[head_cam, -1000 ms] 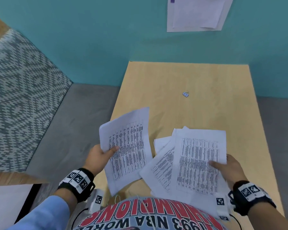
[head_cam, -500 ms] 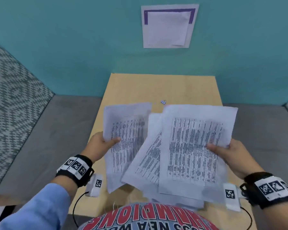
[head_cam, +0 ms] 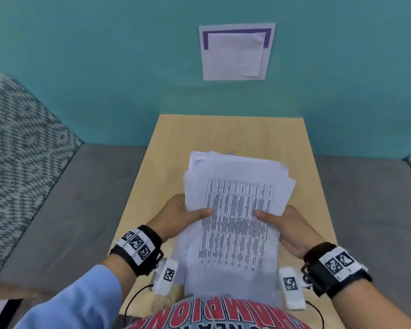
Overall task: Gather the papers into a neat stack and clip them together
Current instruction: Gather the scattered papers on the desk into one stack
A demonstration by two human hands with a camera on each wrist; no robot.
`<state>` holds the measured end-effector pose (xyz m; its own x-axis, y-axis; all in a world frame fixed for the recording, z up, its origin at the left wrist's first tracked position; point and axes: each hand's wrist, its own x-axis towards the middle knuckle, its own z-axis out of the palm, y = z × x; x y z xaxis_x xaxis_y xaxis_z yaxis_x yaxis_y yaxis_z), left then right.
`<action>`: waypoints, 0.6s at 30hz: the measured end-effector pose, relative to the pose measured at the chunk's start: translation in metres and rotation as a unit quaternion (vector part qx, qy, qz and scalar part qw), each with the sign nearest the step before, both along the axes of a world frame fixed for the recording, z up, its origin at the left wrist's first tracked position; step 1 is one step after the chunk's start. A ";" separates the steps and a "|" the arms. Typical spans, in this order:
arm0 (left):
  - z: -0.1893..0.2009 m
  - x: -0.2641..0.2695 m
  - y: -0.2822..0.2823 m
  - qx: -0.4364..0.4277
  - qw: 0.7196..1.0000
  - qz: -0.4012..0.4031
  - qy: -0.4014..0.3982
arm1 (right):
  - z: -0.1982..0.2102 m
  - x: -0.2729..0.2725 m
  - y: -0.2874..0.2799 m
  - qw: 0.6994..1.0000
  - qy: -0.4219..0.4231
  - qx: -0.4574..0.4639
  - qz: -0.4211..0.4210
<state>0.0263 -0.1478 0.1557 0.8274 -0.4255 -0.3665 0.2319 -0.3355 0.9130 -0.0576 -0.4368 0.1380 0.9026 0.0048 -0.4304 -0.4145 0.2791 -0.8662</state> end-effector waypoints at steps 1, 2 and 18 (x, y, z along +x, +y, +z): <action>0.000 -0.001 -0.001 -0.017 0.999 0.035 -0.012 | 0.004 0.000 0.001 0.999 -0.037 -0.017 -0.014; -0.002 -0.002 -0.001 -0.032 0.997 0.061 -0.031 | 0.011 -0.001 0.003 0.997 -0.068 -0.042 -0.022; -0.045 -0.007 -0.012 -0.017 0.992 0.115 -0.053 | -0.025 0.002 0.015 0.967 -0.091 -0.221 -0.092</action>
<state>0.0197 -0.1598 0.1112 0.9372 -0.2313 -0.2609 0.2010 -0.2533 0.9463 -0.0554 -0.4223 0.1132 0.9318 -0.3106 -0.1879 -0.2230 -0.0812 -0.9714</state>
